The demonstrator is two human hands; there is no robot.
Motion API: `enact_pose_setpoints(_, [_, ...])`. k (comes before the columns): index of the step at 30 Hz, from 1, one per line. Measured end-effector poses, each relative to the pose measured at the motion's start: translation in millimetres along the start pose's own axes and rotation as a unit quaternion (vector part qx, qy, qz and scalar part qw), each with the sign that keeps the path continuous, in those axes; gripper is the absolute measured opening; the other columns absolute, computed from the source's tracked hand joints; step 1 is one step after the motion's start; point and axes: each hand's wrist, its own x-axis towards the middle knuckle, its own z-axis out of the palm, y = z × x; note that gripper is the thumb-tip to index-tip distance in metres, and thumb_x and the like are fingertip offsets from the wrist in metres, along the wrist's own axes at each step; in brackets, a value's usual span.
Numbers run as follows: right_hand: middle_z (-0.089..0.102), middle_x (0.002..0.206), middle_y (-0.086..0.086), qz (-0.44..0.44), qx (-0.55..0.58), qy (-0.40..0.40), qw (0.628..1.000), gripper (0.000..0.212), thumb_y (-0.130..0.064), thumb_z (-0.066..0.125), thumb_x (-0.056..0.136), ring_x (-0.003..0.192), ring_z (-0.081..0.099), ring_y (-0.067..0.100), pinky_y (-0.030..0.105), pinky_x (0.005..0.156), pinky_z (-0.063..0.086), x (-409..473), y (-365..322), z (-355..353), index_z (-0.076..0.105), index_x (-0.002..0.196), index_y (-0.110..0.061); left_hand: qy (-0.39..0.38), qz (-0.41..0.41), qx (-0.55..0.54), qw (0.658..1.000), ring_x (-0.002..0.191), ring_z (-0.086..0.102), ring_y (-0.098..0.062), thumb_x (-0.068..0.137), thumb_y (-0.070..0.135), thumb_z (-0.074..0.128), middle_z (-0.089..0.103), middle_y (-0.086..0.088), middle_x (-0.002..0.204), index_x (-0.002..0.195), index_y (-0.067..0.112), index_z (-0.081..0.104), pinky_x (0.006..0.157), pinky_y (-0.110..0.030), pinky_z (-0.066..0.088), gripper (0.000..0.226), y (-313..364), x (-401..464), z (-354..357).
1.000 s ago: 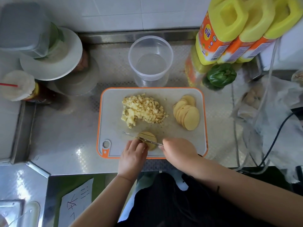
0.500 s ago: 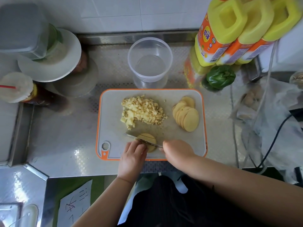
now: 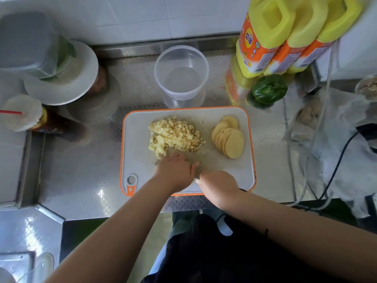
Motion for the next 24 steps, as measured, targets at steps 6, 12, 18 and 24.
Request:
enact_pose_setpoints(6, [0.005,0.047,-0.006,-0.017,-0.065,-0.014,0.998,0.024,-0.031,0.085,0.058,0.036,0.008,0.015,0.021,0.045,-0.003,-5,-7,-16,0.066,0.067,-0.018,-0.023,-0.012,0.015,1.0,0.13,0.039,-0.03,0.106,0.044,0.01,0.053,-0.011,0.134,0.122,0.016,0.065,0.107,-0.045,0.032,0.064,2,0,-11])
enact_pose_setpoints(12, [0.044,0.071,-0.001,-0.035,0.042,-0.035,0.998,0.035,-0.041,0.033,0.102,0.067,0.044,0.023,0.031,0.055,0.031,-16,3,-32,0.051,0.098,-0.011,0.527,0.058,-0.152,0.834,0.089,0.052,-0.028,0.101,0.021,0.05,0.063,-0.012,0.094,0.094,0.008,0.062,0.078,-0.037,0.044,0.019,-7,-33,9])
enact_pose_setpoints(18, [0.037,0.062,-0.004,-0.045,0.052,-0.051,0.996,0.029,-0.038,0.038,0.101,0.06,0.045,0.021,0.03,0.048,0.026,-18,-1,-30,0.039,0.081,-0.016,0.437,0.008,-0.164,0.885,0.08,0.058,-0.031,0.096,0.021,0.057,0.063,-0.011,0.094,0.092,0.008,0.065,0.063,-0.043,0.053,0.016,-8,-48,97])
enact_pose_setpoints(24, [0.035,0.061,-0.003,-0.04,0.012,-0.064,0.997,0.028,-0.035,0.037,0.102,0.05,0.031,0.013,0.028,0.043,0.02,-18,-2,-26,0.038,0.082,-0.015,0.392,-0.028,-0.174,0.903,0.078,0.056,-0.032,0.087,0.011,0.065,0.064,-0.007,0.089,0.081,0.007,0.068,0.048,-0.04,0.052,0.008,-10,-40,108])
